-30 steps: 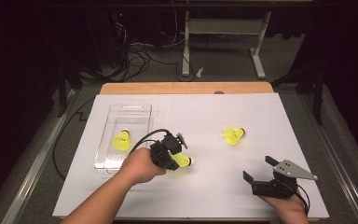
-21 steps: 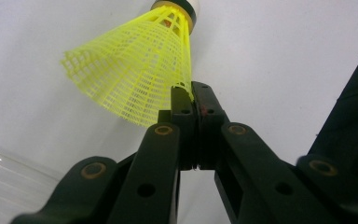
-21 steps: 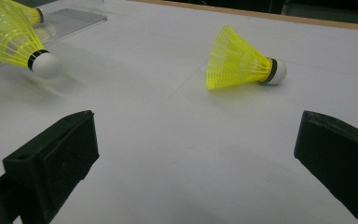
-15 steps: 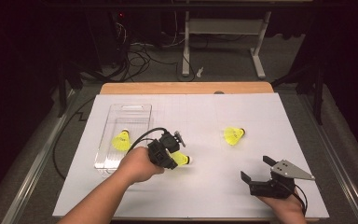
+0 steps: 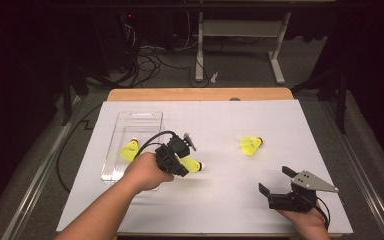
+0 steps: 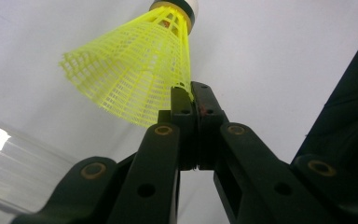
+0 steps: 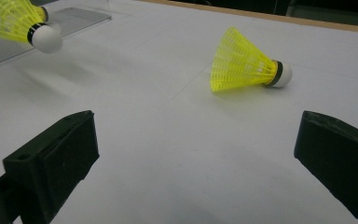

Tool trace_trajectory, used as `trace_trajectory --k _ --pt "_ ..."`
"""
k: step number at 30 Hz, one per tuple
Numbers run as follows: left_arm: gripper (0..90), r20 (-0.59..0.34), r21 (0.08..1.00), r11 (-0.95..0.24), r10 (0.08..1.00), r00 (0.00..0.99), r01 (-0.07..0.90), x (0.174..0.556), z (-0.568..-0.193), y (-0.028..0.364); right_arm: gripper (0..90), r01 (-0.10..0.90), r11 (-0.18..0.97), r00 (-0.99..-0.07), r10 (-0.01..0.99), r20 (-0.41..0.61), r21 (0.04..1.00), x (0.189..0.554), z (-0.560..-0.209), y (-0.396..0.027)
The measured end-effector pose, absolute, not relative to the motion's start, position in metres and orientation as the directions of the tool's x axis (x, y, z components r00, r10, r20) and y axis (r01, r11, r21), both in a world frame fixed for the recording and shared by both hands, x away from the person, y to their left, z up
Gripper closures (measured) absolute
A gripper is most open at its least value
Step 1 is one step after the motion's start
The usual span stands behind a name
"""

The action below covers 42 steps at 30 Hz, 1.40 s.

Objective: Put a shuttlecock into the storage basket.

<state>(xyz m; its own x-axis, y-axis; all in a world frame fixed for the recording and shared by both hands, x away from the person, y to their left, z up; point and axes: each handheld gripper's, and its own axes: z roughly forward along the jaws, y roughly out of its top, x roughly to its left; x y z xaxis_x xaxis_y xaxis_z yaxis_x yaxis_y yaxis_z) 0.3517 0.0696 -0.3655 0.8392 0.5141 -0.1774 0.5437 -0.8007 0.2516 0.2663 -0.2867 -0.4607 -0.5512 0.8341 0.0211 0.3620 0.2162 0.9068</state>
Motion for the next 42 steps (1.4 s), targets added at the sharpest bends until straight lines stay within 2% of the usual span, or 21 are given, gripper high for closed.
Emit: trace_trajectory --k 14,42 --pt "89.1 -0.161 0.259 -0.770 0.562 0.812 0.584 0.362 -0.334 0.083 0.4 0.357 0.204 -0.550 0.834 0.029 0.912 0.265 -0.458 -0.289" --pt "89.1 -0.139 0.288 -0.688 0.658 0.740 0.666 0.369 -0.310 0.135 0.4 0.370 0.210 -0.557 0.830 0.036 0.905 0.267 -0.460 -0.286"
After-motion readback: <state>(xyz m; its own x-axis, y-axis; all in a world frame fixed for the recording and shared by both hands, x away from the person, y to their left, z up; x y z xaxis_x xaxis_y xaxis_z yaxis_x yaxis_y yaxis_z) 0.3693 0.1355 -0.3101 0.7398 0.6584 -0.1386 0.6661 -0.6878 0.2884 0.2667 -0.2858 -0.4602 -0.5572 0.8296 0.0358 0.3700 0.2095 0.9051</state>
